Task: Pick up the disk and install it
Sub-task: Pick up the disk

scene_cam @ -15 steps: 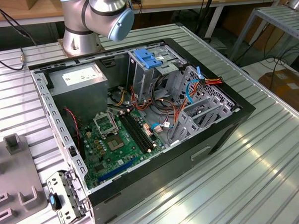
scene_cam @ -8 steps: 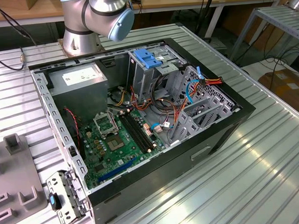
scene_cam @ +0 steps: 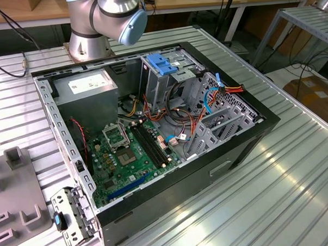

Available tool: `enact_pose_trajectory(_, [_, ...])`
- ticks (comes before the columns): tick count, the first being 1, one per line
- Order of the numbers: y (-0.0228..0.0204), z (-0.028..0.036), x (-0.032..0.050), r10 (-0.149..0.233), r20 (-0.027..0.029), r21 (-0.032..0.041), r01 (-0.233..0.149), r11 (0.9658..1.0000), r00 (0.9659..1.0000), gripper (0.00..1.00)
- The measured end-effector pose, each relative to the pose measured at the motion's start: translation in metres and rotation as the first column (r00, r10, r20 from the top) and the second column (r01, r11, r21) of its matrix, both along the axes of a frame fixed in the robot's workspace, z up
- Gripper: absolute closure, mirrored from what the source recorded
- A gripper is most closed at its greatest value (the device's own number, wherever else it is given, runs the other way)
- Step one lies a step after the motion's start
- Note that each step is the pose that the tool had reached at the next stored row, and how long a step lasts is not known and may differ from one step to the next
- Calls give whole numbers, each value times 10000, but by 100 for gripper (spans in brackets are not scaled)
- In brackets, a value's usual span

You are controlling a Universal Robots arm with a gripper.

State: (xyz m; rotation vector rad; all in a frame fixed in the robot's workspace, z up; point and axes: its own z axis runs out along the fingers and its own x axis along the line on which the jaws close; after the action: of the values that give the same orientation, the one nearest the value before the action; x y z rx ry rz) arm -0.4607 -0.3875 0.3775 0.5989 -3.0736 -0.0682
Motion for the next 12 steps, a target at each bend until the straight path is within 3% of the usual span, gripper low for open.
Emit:
enact_pose_trajectory(6, [0, 0, 0, 880, 0, 0, -880, 9961, 9961, 89])
enact_pose_trajectory(10, [0, 0, 0, 1405, 1, 1, -1405, 9901, 9901, 89])
enact_pose_trajectory(12, [0, 0, 0, 1734, 0, 0, -1734, 9849, 9849, 89])
